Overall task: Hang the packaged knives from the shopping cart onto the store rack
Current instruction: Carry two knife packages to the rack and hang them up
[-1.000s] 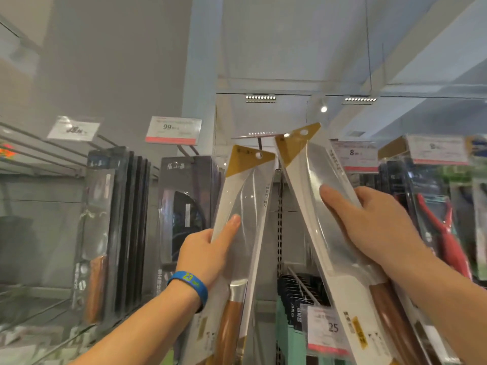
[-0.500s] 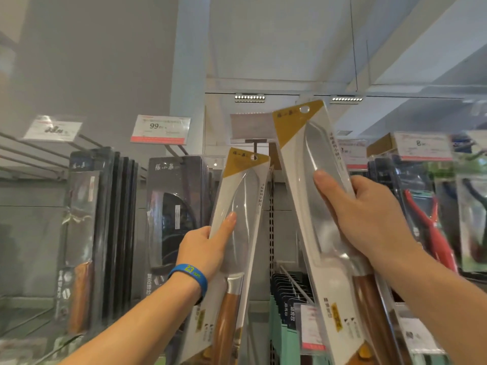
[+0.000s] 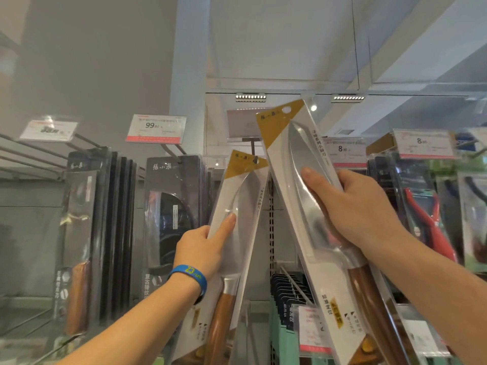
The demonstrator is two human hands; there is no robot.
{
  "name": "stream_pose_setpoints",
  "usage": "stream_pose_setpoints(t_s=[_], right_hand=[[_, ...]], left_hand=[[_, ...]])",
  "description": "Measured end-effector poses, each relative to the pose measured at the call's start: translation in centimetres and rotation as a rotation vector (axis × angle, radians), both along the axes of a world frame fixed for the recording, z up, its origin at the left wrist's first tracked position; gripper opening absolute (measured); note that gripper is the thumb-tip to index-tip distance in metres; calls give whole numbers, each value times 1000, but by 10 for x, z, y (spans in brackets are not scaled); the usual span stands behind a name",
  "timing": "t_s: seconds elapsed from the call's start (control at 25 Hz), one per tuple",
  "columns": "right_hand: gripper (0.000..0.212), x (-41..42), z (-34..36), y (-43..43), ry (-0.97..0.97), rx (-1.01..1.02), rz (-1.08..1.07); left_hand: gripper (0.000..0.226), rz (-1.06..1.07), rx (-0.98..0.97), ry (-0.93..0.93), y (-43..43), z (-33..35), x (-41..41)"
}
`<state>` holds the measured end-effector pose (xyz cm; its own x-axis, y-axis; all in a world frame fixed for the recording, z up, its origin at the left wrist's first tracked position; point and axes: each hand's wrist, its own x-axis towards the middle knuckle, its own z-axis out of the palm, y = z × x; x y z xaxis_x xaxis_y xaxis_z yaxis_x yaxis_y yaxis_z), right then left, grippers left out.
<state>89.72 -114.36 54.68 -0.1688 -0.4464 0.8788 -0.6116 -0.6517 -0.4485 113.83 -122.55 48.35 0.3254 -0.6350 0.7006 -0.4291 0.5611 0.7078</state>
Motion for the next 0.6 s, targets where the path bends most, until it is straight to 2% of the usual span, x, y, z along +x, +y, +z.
stream_pose_setpoints(t_s=[0.16,0.28,0.48,0.6], right_hand=[[54,4,-2,-7,6,29,17],[54,6,-5,-14,-5,71,54],[48,20,-10,-20,-56,51,85],[50,36,-22,-22,-127,56,133]], left_hand=[[66,-46,19,15,-11,6,-3],[65,-59,109,18,-28,0,-8],[77,-82,284,-26,-58,3,-16],[68,-132,331,-13,-67,2,-25]])
